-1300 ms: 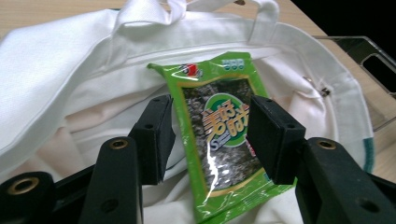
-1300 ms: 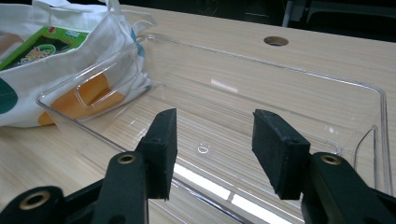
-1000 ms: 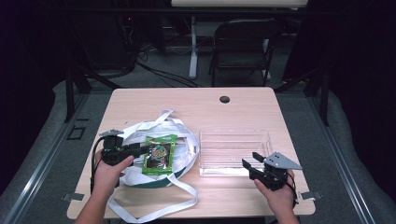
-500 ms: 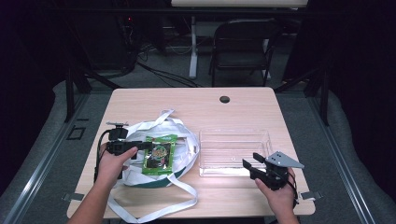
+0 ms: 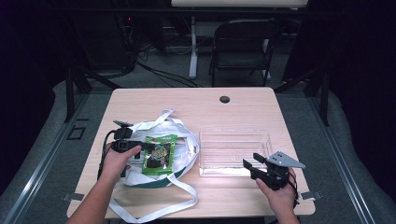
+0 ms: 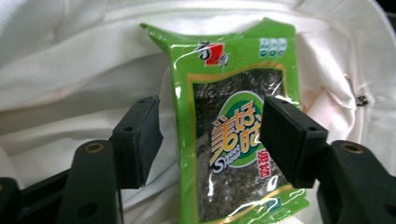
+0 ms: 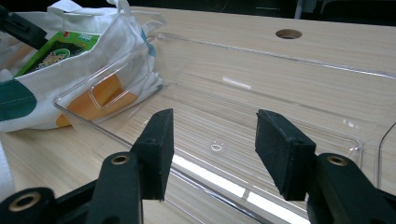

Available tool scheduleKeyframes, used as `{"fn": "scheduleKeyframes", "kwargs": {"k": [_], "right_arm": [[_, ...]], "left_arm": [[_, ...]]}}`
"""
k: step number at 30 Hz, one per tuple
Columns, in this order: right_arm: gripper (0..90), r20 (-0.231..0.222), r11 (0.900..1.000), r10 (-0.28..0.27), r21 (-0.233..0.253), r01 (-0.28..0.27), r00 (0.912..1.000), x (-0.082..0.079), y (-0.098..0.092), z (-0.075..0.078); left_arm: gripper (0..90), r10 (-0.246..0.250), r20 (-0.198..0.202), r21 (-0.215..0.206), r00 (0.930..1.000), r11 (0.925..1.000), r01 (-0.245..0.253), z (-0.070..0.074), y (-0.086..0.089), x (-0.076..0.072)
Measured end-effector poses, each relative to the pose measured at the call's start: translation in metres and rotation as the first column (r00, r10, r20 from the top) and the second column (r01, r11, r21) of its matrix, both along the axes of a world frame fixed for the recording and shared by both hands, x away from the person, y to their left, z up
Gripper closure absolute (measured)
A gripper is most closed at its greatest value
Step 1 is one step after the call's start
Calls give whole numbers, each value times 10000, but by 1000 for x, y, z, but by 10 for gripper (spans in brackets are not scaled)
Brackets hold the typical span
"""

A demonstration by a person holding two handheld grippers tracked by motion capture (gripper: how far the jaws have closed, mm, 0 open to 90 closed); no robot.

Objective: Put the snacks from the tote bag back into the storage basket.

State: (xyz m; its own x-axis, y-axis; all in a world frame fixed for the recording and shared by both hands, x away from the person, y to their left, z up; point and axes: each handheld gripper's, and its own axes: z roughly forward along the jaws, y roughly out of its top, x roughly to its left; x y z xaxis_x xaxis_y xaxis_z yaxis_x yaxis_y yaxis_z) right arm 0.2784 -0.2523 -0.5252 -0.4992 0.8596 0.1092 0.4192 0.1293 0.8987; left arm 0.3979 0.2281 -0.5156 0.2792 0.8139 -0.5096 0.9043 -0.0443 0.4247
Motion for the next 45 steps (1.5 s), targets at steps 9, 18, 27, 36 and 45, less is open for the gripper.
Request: {"fn": "scheduleKeyframes", "kwargs": {"k": [9, 18, 27, 36, 45], "right_arm": [[467, 20, 10000, 1, 45, -1, 10000, 0, -1, 0], [467, 72, 9999, -58, 131, 57, 10000, 0, -2, 0], [467, 88, 10000, -26, 86, 26, 10000, 0, -2, 0], [467, 118, 10000, 25, 44, -26, 9999, 0, -1, 1], [465, 179, 9998, -85, 168, 82, 9998, -1, -2, 1]], "left_arm": [[358, -59, -351, -565, 9994, 9984, 39, -17, -2, 9], [358, -316, -602, -628, 9977, 9976, 278, -25, -9, 11], [359, -440, -773, -1317, 9960, 9907, 336, -32, -10, 11], [403, -974, -606, -1385, 9934, 9864, 883, -33, -12, 11], [493, -1484, -81, -1708, 9889, 9746, 1448, -26, -10, 2]]}}
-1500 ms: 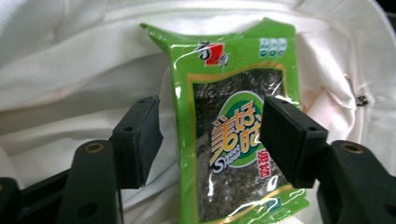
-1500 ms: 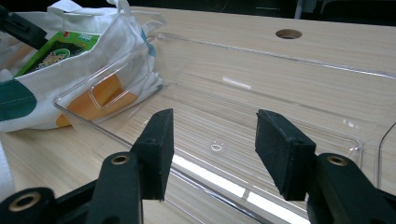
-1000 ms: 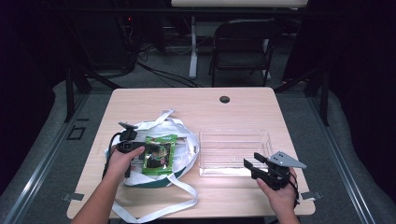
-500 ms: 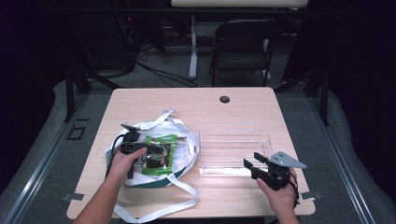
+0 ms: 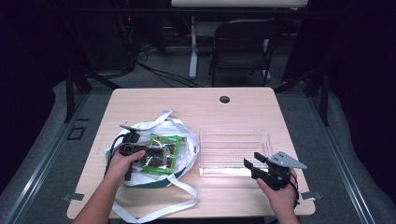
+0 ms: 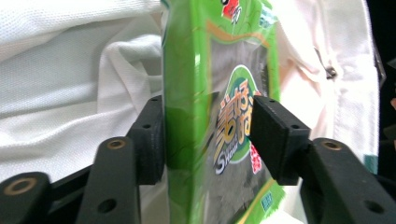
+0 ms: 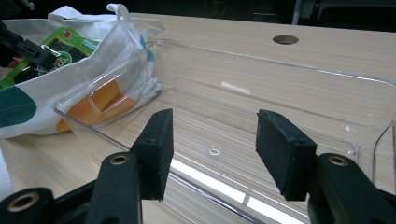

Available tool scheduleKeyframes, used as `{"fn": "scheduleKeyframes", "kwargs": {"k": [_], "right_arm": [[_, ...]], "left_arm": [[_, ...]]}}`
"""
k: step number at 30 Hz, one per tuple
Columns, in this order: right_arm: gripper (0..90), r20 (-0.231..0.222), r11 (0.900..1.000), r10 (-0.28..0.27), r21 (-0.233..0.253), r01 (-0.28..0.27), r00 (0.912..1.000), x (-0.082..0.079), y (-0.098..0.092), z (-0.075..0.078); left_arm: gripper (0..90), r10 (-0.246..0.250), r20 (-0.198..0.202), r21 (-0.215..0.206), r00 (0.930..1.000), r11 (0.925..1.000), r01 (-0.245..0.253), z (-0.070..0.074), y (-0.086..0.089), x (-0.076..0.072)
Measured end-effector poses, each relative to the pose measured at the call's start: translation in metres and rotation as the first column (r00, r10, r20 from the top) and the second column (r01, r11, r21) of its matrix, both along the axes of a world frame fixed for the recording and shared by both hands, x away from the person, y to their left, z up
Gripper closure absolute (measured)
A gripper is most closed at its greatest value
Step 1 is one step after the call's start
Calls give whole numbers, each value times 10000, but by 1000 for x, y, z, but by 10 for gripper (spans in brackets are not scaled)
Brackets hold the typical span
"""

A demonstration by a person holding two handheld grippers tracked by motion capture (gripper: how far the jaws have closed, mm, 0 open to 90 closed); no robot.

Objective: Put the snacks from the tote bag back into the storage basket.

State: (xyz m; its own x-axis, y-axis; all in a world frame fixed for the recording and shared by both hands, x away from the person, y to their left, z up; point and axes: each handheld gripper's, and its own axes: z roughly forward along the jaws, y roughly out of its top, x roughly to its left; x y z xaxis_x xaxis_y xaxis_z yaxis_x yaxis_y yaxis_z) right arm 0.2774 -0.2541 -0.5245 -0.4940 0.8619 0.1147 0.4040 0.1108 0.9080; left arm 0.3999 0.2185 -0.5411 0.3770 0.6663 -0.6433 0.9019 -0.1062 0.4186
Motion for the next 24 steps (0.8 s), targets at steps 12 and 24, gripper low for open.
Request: {"fn": "scheduleKeyframes", "kwargs": {"k": [12, 24], "right_arm": [[465, 22, 10000, 54, -65, -53, 10000, 0, 2, 0], [466, 102, 9999, 114, -15, -114, 9999, 0, 2, 0]], "left_arm": [[666, -428, 75, -54, 9991, 9991, 429, 9, 2, -5], [715, -698, 161, -342, 9974, 9969, 703, 12, 7, -6]]}}
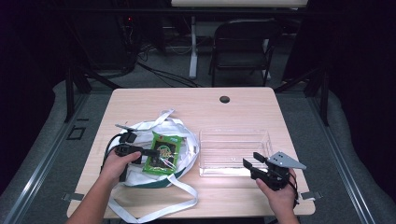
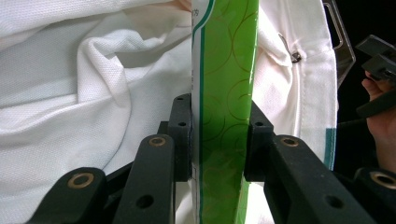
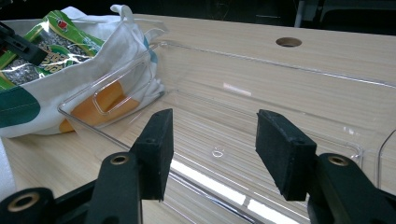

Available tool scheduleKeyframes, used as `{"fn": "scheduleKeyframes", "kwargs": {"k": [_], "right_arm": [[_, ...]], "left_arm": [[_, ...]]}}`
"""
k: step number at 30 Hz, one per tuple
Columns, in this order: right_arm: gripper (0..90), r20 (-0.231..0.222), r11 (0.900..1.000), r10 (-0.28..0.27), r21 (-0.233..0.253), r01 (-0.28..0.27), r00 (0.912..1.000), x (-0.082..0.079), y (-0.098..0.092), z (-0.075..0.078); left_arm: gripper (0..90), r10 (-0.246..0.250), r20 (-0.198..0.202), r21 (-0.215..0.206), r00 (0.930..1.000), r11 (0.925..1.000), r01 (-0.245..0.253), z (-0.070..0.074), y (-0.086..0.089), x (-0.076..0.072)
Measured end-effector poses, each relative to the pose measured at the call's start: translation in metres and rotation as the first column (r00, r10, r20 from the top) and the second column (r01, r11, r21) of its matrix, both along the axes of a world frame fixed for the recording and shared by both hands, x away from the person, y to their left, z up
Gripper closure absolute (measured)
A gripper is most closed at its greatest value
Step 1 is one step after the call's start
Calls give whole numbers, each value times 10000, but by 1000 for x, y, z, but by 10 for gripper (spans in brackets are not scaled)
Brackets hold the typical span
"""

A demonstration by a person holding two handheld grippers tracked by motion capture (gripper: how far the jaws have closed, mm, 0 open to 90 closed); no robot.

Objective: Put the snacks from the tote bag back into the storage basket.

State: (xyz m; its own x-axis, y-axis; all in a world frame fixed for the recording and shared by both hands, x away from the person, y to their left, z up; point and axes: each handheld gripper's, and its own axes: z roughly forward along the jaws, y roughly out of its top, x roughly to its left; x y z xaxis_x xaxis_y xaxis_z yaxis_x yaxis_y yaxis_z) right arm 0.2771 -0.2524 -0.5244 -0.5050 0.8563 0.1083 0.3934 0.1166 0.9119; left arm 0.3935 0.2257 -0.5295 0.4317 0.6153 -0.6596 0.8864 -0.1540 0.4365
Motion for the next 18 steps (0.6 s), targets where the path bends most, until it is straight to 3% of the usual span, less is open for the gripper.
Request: {"fn": "scheduleKeyframes", "kwargs": {"k": [5, 14, 18], "right_arm": [[466, -20, 10000, -11, 29, 11, 10000, 0, -1, 0], [476, 122, 9999, 99, 32, -100, 9999, -1, 0, 0], [480, 455, 9997, 242, -24, -241, 9987, -2, 1, 2]], "left_arm": [[717, -48, 85, -164, 10000, 9999, 49, 0, 1, -2], [719, -130, 648, -499, 9978, 9986, 163, 8, 3, -6], [719, -196, 1287, -392, 9915, 9989, 248, 17, 5, -8]]}}
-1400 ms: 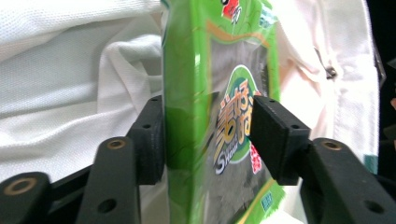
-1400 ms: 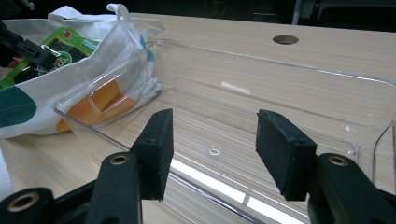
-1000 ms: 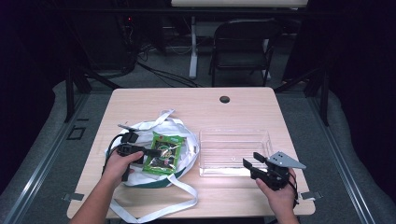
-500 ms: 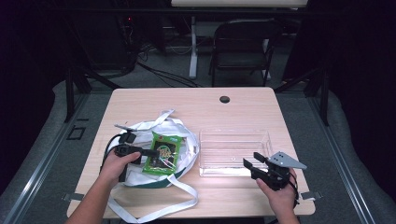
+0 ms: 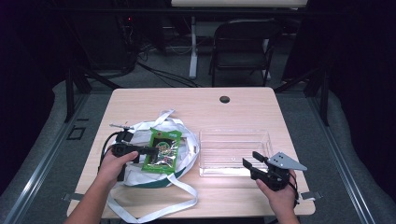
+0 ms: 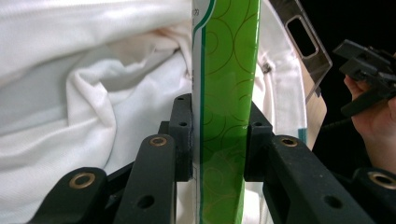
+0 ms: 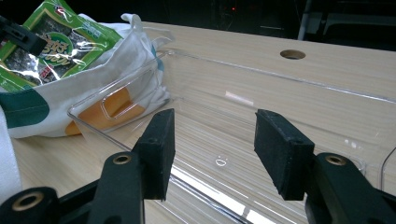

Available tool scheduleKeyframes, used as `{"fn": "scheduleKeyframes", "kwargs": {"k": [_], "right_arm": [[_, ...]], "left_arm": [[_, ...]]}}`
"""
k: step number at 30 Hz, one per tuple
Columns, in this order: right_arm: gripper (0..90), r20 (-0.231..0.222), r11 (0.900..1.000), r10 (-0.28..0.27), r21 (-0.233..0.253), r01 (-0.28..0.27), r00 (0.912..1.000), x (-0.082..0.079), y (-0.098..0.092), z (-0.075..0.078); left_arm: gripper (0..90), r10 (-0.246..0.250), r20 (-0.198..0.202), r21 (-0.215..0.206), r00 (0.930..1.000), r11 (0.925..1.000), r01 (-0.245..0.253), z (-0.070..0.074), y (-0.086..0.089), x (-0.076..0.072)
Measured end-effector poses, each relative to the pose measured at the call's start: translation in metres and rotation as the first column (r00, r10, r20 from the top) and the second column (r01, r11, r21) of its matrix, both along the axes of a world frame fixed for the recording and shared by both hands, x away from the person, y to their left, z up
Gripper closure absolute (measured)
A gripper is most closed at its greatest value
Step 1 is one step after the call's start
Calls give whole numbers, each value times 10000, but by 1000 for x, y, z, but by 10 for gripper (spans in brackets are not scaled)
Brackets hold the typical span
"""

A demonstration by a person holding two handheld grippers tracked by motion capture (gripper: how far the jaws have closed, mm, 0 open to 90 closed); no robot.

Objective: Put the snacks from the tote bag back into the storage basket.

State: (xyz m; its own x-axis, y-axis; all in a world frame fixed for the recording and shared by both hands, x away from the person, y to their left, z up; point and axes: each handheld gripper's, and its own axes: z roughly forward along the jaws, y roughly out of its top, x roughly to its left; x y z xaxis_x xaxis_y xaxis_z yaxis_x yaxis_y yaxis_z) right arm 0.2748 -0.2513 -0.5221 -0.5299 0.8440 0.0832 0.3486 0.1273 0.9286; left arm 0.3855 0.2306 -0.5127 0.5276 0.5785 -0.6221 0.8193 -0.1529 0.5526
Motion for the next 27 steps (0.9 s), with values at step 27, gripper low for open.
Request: {"fn": "scheduleKeyframes", "kwargs": {"k": [27], "right_arm": [[576, -235, 9867, 1474, -658, -1486, 9888, 14, 19, 20]], "left_arm": [[720, 305, 3989, -467, 9165, 9988, -130, 37, -7, -34]]}}
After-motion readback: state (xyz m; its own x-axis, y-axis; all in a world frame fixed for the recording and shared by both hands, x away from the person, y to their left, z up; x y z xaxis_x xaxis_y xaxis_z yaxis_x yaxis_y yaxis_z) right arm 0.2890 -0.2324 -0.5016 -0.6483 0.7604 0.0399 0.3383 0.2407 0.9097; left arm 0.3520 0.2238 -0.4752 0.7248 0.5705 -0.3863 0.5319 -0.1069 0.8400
